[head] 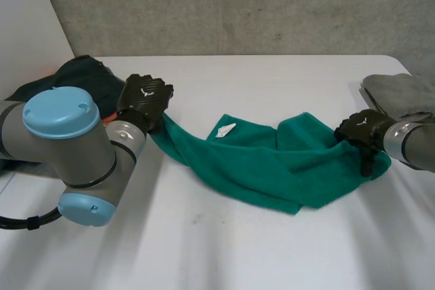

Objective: Fold the laundry.

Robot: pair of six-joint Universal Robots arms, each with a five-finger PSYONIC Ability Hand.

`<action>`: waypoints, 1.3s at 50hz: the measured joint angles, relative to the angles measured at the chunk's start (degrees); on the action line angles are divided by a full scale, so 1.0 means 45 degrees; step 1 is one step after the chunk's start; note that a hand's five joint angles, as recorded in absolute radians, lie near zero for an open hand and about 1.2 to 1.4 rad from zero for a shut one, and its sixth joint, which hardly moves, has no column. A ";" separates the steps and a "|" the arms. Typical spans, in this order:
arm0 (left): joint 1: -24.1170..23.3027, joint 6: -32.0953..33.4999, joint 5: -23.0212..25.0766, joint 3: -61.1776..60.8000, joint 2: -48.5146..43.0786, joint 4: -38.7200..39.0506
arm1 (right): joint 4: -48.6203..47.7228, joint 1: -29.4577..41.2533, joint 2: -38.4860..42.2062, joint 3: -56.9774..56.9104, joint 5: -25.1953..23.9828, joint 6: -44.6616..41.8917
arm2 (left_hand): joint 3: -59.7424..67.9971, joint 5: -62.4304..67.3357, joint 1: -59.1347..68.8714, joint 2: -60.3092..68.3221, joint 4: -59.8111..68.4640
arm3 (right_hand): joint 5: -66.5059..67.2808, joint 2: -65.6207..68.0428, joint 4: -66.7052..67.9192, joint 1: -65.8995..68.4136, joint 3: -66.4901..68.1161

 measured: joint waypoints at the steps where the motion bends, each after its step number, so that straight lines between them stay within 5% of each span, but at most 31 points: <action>1: 0.0008 0.0000 0.0001 0.0002 -0.0015 0.0001 | -0.0064 0.0003 0.0204 -0.0148 -0.0009 -0.0101 | 0.0000 0.0000 0.0000 0.0000 0.0000 | 0.0700 0.0634 0.0683 0.0553 0.0670; 4: 0.0040 -0.0003 0.0008 0.0027 -0.0072 0.0011 | -0.0180 0.0020 0.0850 -0.0676 -0.0038 -0.0476 | 0.0000 0.0000 0.0000 0.0000 0.0000 | 0.2166 0.2498 0.2382 0.2004 0.2371; 5: 0.0052 -0.0004 0.0011 0.0046 -0.0096 0.0022 | -0.0200 0.0034 0.1138 -0.0950 -0.0042 -0.0686 | 0.0000 0.0000 0.0000 0.0000 0.0000 | 0.6122 0.6531 0.6543 0.5715 0.6529; 8: 0.0075 0.0013 0.0037 0.0194 -0.0219 0.0077 | -0.0280 0.0067 0.1523 -0.1494 -0.0040 -0.0984 | 0.0000 0.0000 0.0000 0.0000 0.0000 | 0.8132 0.8385 0.8468 0.6930 0.8440; 16: 0.0208 0.0543 0.0496 0.2108 -0.1230 0.0668 | -0.2552 0.0192 0.1442 -0.3562 0.0053 -0.0310 | 0.0031 0.0000 0.0000 0.0009 0.0014 | 0.8368 0.8413 0.8673 0.6943 0.8598; 21: 0.0524 0.1381 0.0817 0.4437 -0.1842 0.1882 | -0.5841 0.0214 0.0433 -0.4302 0.0257 0.1425 | 0.0039 0.0000 0.0000 0.0022 0.0046 | 0.8368 0.8413 0.8675 0.6943 0.8600; 32: 0.1390 0.1893 0.0912 0.6517 -0.1334 0.5532 | -1.0004 0.0241 -0.1829 -0.3660 0.2404 0.4369 | 0.0061 0.0000 0.0001 0.0045 0.0058 | 0.8368 0.8414 0.8720 0.6945 0.8601; 45: 0.1275 0.1763 0.1817 0.0055 -0.0208 0.5651 | -0.9520 -0.0146 -0.2932 0.1884 0.0800 0.4704 | 0.0062 0.0000 0.0001 0.0050 0.0058 | 0.8369 0.8414 0.8721 0.6945 0.8598; 59: 0.0579 0.1931 0.1801 -0.4765 0.0290 0.4823 | -0.6494 -0.1055 -0.3424 0.6262 -0.0594 0.4068 | -0.0373 -0.0227 -0.0319 -0.0393 -0.0400 | 0.8369 0.8414 0.8721 0.6945 0.8599; 61: 0.0521 0.1950 0.1788 -0.4943 0.0519 0.4614 | -0.6353 -0.1149 -0.3491 0.6403 -0.0606 0.3958 | -0.1739 -0.1247 -0.1618 -0.1956 -0.1811 | 0.8369 0.8414 0.8721 0.6945 0.8599; 62: 0.0462 0.1956 0.1772 -0.5131 0.0974 0.4223 | -0.6139 -0.1379 -0.3686 0.6673 -0.0631 0.3716 | -0.5995 -0.5430 -0.6072 -0.6128 -0.6178 | 0.8368 0.8414 0.8722 0.6945 0.8599; 65: 0.0457 0.1909 0.1735 -0.5224 0.1817 0.3556 | -0.6033 -0.1673 -0.3987 0.6907 -0.0692 0.3506 | -0.7682 -0.7184 -0.7552 -0.7788 -0.7878 | 0.8370 0.8414 0.8721 0.6945 0.8599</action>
